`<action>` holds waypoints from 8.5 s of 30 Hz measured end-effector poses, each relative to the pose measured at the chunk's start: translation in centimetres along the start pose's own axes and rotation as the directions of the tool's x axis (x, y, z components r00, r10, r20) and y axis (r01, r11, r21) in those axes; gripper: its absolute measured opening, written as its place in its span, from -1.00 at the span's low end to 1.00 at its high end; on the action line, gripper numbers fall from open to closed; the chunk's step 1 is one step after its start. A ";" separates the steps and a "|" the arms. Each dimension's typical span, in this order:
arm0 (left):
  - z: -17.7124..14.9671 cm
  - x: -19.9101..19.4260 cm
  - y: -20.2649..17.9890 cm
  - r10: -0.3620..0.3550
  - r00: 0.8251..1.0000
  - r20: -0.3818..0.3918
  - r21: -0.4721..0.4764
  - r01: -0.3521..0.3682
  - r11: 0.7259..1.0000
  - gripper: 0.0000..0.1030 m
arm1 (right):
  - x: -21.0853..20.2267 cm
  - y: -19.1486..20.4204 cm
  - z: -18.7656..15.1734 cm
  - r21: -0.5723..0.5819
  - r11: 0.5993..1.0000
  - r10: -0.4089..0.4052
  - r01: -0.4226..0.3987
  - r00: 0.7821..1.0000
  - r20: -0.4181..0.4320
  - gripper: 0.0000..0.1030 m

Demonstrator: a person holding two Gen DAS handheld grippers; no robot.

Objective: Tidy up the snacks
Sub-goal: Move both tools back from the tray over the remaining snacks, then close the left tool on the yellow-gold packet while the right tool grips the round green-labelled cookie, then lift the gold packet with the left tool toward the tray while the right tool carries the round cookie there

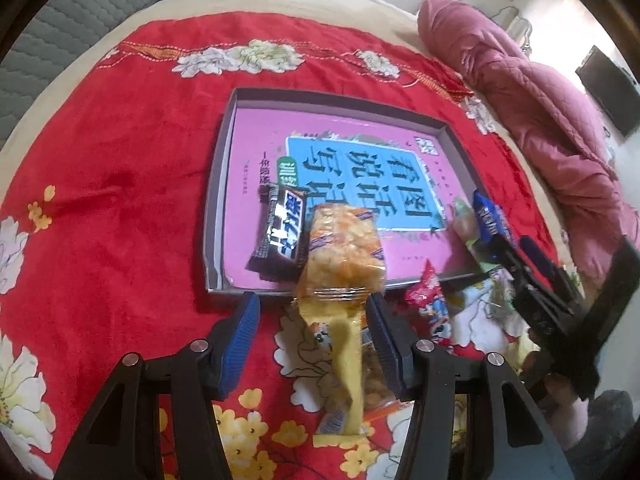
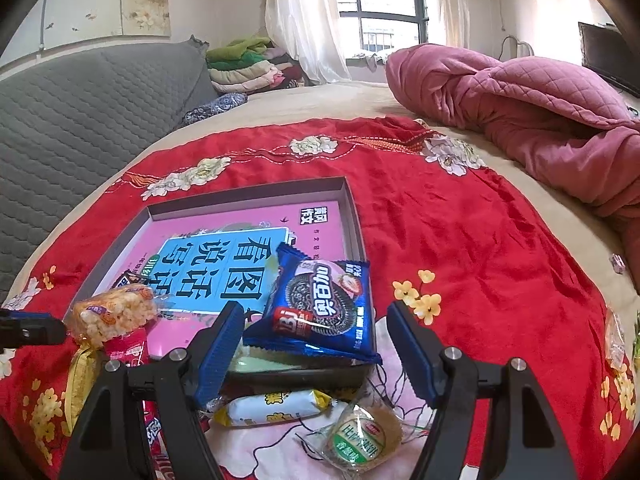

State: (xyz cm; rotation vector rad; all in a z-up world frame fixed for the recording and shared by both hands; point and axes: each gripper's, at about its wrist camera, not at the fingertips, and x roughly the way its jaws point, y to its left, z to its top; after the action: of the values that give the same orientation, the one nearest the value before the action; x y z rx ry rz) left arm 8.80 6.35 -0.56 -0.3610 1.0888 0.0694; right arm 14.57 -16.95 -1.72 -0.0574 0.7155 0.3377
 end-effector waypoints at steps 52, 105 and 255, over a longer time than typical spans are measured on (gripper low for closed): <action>2.1 -1.4 -0.7 -0.006 0.995 0.100 -0.019 0.008 1.000 0.12 | -1.7 1.5 0.2 -0.062 0.998 0.019 -0.016 0.999 0.050 0.72; -1.9 -6.6 -0.3 -0.032 0.993 0.116 0.000 0.033 0.999 0.18 | -10.5 -1.6 -0.2 0.061 0.994 -0.097 0.091 0.989 0.111 0.80; -1.2 -2.4 1.1 -0.083 0.991 0.108 -0.042 0.088 0.995 -0.74 | -5.6 0.8 -1.4 -0.001 0.993 0.115 -0.115 0.993 -0.002 -0.19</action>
State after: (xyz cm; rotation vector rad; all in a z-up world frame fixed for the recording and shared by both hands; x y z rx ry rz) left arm 6.41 7.27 0.80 -0.4404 0.9666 0.0373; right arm 9.48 -18.03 0.99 -0.0182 0.7220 0.4481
